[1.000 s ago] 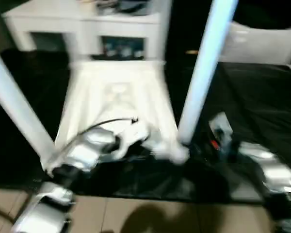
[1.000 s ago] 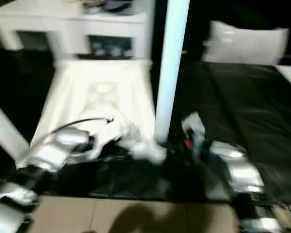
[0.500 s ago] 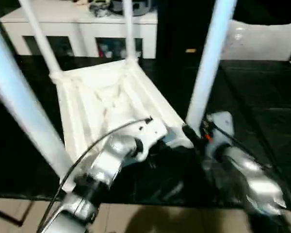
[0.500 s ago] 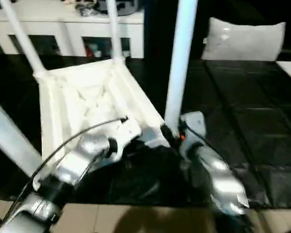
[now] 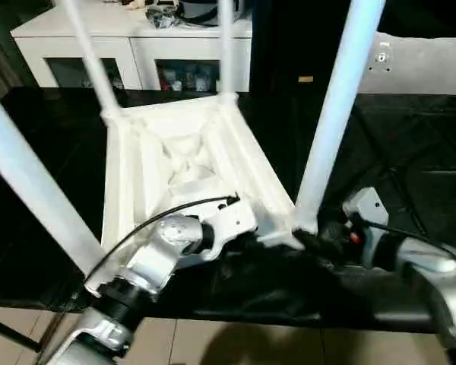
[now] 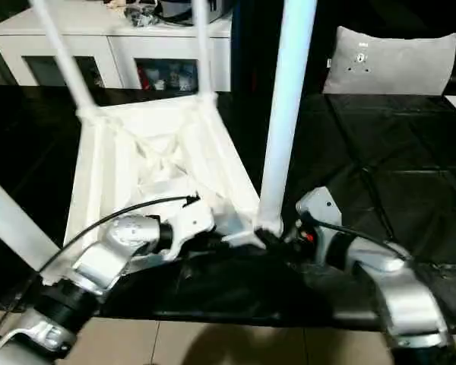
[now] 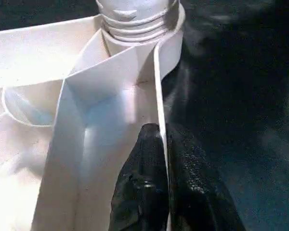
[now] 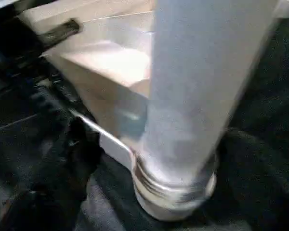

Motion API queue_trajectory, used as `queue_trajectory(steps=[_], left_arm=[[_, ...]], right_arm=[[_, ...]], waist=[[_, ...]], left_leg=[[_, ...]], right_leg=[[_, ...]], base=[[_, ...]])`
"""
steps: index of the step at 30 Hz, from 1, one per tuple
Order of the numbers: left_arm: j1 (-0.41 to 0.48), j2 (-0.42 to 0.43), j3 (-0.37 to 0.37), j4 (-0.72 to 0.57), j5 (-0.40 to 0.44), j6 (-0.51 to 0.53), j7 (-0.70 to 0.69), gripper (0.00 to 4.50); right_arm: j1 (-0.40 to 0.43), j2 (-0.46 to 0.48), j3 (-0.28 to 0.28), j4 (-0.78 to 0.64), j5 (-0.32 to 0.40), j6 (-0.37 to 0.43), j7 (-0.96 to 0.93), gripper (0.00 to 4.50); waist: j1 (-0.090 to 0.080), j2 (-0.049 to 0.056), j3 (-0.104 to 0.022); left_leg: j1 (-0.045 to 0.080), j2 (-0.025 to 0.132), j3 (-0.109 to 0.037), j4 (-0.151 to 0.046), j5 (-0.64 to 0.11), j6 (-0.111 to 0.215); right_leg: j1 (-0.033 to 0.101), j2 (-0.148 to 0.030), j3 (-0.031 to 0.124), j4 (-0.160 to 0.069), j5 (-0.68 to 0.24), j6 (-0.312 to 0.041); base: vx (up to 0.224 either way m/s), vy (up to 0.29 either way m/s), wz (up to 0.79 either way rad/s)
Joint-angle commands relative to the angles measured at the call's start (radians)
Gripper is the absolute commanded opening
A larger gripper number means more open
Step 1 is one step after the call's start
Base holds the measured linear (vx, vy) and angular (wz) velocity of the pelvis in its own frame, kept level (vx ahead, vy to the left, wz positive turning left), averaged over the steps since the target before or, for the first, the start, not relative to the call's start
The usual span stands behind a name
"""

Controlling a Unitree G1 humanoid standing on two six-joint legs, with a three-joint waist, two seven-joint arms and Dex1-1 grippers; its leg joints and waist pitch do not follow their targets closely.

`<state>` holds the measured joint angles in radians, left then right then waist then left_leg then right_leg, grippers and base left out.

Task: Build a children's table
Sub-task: Rotate leg to tighten

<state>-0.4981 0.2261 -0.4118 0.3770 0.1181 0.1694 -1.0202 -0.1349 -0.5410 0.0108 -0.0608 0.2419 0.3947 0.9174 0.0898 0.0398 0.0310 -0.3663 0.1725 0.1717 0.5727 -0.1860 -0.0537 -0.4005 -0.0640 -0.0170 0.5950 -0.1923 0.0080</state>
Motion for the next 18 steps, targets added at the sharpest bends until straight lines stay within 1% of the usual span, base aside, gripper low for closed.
queue_trajectory(steps=[1, 2, 3, 4, 5, 6, 7, 8, 9, 10, 11, 12, 13, 14, 15, 16, 17, 18], left_arm=[[-0.016, 0.012, -0.041, 0.038, 0.005, -0.043, -0.048, 0.0], [-0.021, 0.018, -0.039, 0.048, 0.006, -0.053, -0.053, 0.0], [-0.025, 0.022, -0.038, 0.055, 0.008, -0.059, -0.056, 0.0], [-0.027, 0.028, -0.038, 0.058, 0.009, -0.06, -0.06, 0.0], [-0.029, 0.035, -0.038, 0.059, 0.008, -0.062, -0.067, 0.0], [-0.027, 0.038, -0.035, 0.054, 0.0, -0.057, -0.076, 0.0], [-0.027, 0.047, -0.025, 0.043, -0.019, -0.047, -0.1, 0.0], [-0.026, 0.055, -0.021, 0.039, -0.032, -0.049, -0.122, 0.0], [-0.029, 0.061, -0.018, 0.043, -0.04, -0.056, -0.139, 0.0], [-0.029, 0.061, -0.018, 0.043, -0.04, -0.056, -0.139, 0.0], [-0.042, 0.081, -0.019, 0.072, -0.037, -0.087, -0.163, 0.0], [-0.049, 0.088, -0.018, 0.089, -0.037, -0.098, -0.173, 0.0], [-0.049, 0.088, -0.018, 0.089, -0.037, -0.098, -0.173, 0.0], [-0.057, 0.105, -0.017, 0.115, -0.029, -0.123, -0.183, 0.0], [-0.06, 0.114, -0.02, 0.123, -0.021, -0.132, -0.187, 0.0], [-0.063, 0.124, -0.023, 0.13, -0.017, -0.141, -0.195, 0.0], [-0.067, 0.133, -0.024, 0.136, -0.015, -0.147, -0.201, 0.0], [-0.07, 0.142, -0.023, 0.14, -0.017, -0.153, -0.208, 0.0]], right_arm=[[-0.037, -0.021, 0.016, 0.031, 0.02, -0.037, 0.082, 4.32], [-0.046, -0.027, 0.018, 0.043, 0.033, -0.04, 0.112, 4.32], [-0.054, -0.032, 0.02, 0.052, 0.041, -0.044, 0.135, 4.32], [-0.059, -0.04, 0.023, 0.058, 0.055, -0.039, 0.166, 4.06], [-0.068, -0.052, 0.032, 0.07, 0.062, -0.042, 0.199, 4.06], [-0.076, -0.058, 0.037, 0.079, 0.065, -0.043, 0.218, 3.98], [-0.097, -0.07, 0.047, 0.1, 0.071, -0.044, 0.257, 3.93], [-0.121, -0.071, 0.049, 0.129, 0.068, -0.049, 0.269, 3.68], [-0.14, -0.069, 0.052, 0.153, 0.067, -0.055, 0.275, 3.6], [-0.14, -0.069, 0.052, 0.153, 0.067, -0.055, 0.275, 3.6], [-0.189, -0.063, 0.064, 0.218, 0.064, -0.07, 0.312, 3.55], [-0.208, -0.06, 0.071, 0.243, 0.066, -0.07, 0.337, 3.48], [-0.208, -0.06, 0.071, 0.243, 0.066, -0.07, 0.337, 3.37], [-0.239, -0.051, 0.086, 0.277, 0.072, -0.071, 0.377, 3.37], [-0.255, -0.043, 0.092, 0.295, 0.072, -0.074, 0.389, 3.22], [-0.273, -0.035, 0.101, 0.32, 0.07, -0.08, 0.404, 3.22], [-0.29, -0.028, 0.108, 0.341, 0.07, -0.081, 0.417, 3.14], [-0.303, -0.021, 0.115, 0.355, 0.069, -0.08, 0.424, 3.03]], waist=[[-0.008, -0.015, -0.048], [-0.01, -0.018, -0.048], [-0.009, -0.02, -0.047], [-0.009, -0.023, -0.048], [-0.011, -0.038, -0.049], [-0.007, -0.032, -0.049], [-0.007, -0.044, -0.049], [-0.01, -0.051, -0.045], [-0.009, -0.046, -0.046], [-0.009, -0.046, -0.046], [-0.014, -0.081, -0.049], [-0.01, -0.068, -0.049], [-0.012, -0.071, -0.042], [-0.009, -0.079, -0.043], [-0.008, -0.075, -0.042], [-0.01, -0.087, -0.04], [-0.007, -0.084, -0.04], [-0.008, -0.084, -0.04]], left_leg=[[0.005, 0.044, -0.011, -0.053, -0.187, 0.06], [0.004, 0.043, -0.01, -0.052, -0.188, 0.069], [0.004, 0.044, -0.01, -0.052, -0.186, 0.072], [0.002, 0.045, -0.01, -0.051, -0.178, 0.077], [0.002, 0.045, -0.008, -0.05, -0.173, 0.087], [0.002, 0.046, -0.01, -0.05, -0.166, 0.087], [0.003, 0.047, -0.008, -0.049, -0.159, 0.094], [0.002, 0.046, -0.006, -0.049, -0.166, 0.096], [0.002, 0.049, -0.008, -0.051, -0.162, 0.093], [0.002, 0.049, -0.008, -0.051, -0.162, 0.093], [0.003, 0.049, -0.005, -0.047, -0.16, 0.097], [0.004, 0.049, -0.008, -0.048, -0.15, 0.095], [0.006, 0.05, -0.004, -0.048, -0.167, 0.095], [0.009, 0.053, -0.004, -0.048, -0.169, 0.091], [0.01, 0.053, -0.005, -0.049, -0.167, 0.088], [0.006, 0.054, -0.006, -0.051, -0.18, 0.084], [0.01, 0.054, -0.007, -0.053, -0.193, 0.073], [0.01, 0.056, -0.008, -0.054, -0.198, 0.066]], right_leg=[[0.044, -0.062, 0.03, -0.079, -0.218, -0.174], [0.046, -0.06, 0.029, -0.078, -0.199, -0.187], [0.046, -0.061, 0.029, -0.078, -0.194, -0.191], [0.049, -0.062, 0.028, -0.075, -0.18, -0.199], [0.05, -0.062, 0.026, -0.074, -0.176, -0.206], [0.05, -0.064, 0.027, -0.071, -0.179, -0.207], [0.05, -0.066, 0.026, -0.069, -0.19, -0.211], [0.047, -0.066, 0.025, -0.073, -0.219, -0.212], [0.047, -0.068, 0.025, -0.072, -0.231, -0.208], [0.047, -0.068, 0.025, -0.072, -0.231, -0.208], [0.046, -0.068, 0.022, -0.067, -0.239, -0.208], [0.044, -0.069, 0.023, -0.064, -0.233, -0.21], [0.038, -0.068, 0.024, -0.07, -0.259, -0.207], [0.037, -0.07, 0.025, -0.068, -0.265, -0.207], [0.036, -0.07, 0.025, -0.068, -0.262, -0.208], [0.037, -0.07, 0.023, -0.068, -0.268, -0.206], [0.034, -0.072, 0.023, -0.069, -0.283, -0.203], [0.035, -0.072, 0.024, -0.068, -0.282, -0.204]], base=[[0.0, 0.0, 0.0], [0.0, 0.0, 0.0], [0.0, 0.0, 0.0], [0.0, 0.0, 0.0], [0.0, 0.0, 0.0], [0.0, 0.0, 0.0], [0.0, 0.0, 0.0], [0.0, 0.0, 0.0], [0.0, 0.0, 0.0], [0.0, 0.0, 0.0], [0.0, 0.0, 0.0], [0.0, 0.0, 0.0], [0.0, 0.0, 0.0], [0.0, 0.0, 0.0], [0.0, 0.0, 0.0], [0.0, 0.0, 0.0], [0.0, 0.0, 0.0], [0.0, 0.0, 0.0]])
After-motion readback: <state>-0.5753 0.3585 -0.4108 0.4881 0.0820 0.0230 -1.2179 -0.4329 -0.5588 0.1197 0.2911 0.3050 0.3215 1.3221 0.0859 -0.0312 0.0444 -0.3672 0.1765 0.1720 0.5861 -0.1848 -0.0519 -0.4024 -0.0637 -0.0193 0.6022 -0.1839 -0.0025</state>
